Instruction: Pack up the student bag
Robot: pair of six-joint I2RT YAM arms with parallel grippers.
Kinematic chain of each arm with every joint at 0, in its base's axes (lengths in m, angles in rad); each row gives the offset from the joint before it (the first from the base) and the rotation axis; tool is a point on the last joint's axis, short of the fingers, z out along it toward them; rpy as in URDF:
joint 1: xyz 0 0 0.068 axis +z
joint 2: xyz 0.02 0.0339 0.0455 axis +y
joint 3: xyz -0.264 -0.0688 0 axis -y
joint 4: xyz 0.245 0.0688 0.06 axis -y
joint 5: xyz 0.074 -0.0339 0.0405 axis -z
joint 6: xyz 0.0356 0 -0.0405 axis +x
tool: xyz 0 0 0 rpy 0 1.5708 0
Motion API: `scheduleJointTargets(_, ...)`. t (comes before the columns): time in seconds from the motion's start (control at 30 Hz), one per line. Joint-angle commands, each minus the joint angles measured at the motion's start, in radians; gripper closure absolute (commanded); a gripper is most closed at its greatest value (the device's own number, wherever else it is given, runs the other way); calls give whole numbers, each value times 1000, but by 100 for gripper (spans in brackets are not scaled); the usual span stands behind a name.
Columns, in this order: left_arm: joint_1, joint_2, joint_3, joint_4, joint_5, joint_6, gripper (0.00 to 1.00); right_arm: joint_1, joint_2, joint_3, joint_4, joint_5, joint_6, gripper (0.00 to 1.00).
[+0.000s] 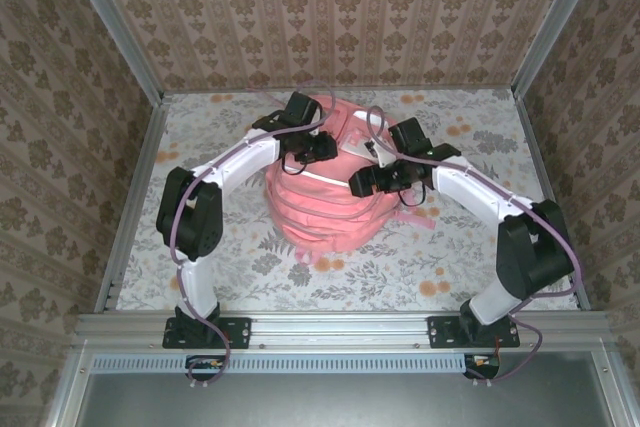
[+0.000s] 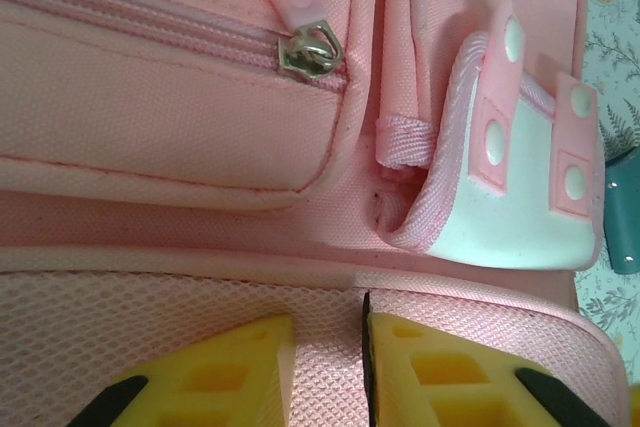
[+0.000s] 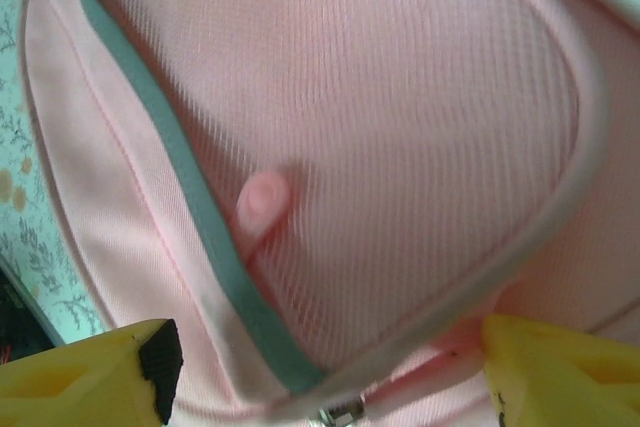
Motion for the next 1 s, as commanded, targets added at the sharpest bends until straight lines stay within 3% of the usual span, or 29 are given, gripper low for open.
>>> scheduleJointTargets(0.0,-3,40,19,-45,-35,-5,75,10,-68,-41,-58,-68,-26,25)
scheduleJointTargets(0.37,-3,42,24,-45,-20,-10,78,22,-24,-12,-77,-33,-48,59)
scheduleJointTargets(0.67,-3,33,24,-41,-3,-10,79,49,-65,-31,-82,31,-55,73)
scheduleJointTargets(0.83,-3,39,23,-40,-9,-18,79,74,-72,-45,-86,92,-54,93)
scheduleJointTargets(0.97,-1,50,17,-47,-28,-54,80,105,-89,-67,-86,133,-49,100)
